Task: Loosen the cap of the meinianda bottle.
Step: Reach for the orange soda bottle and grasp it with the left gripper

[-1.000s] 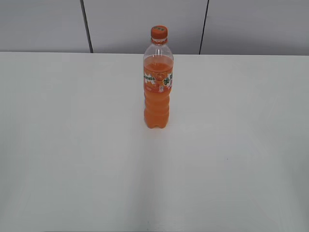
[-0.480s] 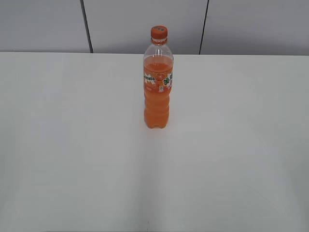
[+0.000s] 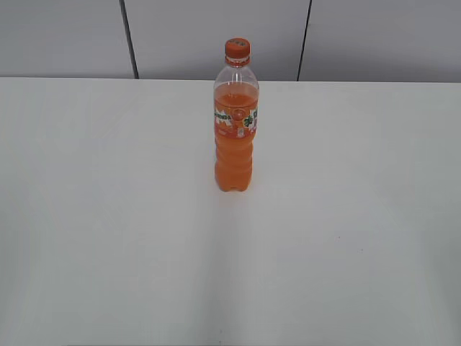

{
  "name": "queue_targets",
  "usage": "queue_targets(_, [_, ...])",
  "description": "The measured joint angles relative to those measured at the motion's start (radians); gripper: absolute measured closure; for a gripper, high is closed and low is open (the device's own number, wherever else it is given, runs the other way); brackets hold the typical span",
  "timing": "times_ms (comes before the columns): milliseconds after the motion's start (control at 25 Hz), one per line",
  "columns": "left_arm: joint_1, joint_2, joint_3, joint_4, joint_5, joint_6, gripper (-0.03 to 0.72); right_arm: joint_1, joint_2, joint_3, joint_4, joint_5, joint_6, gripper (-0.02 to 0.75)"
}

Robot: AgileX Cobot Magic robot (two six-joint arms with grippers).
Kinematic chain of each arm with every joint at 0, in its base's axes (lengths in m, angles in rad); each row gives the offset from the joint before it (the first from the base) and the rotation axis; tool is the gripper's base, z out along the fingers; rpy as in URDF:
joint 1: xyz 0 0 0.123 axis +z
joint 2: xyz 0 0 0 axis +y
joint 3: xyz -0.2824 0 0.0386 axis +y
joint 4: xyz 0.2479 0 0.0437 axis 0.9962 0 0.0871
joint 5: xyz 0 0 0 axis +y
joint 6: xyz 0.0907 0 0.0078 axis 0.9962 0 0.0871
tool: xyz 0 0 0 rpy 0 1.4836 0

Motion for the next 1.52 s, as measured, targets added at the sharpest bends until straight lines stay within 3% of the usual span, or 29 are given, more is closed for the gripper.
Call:
queue_targets(200, [0.000,0.099,0.001,0.000,-0.001,0.000,0.228,0.000,0.000,0.000,0.000,0.000,0.000,0.152])
queue_targets(560, [0.000,0.267,-0.013,0.000,-0.088,0.000,0.230,0.000,0.000,0.000,0.000,0.000,0.000,0.152])
queue_targets(1520, [0.000,0.811,-0.013,-0.032,-0.935,0.000,0.258,0.000,0.000,0.000,0.000,0.000,0.000,0.152])
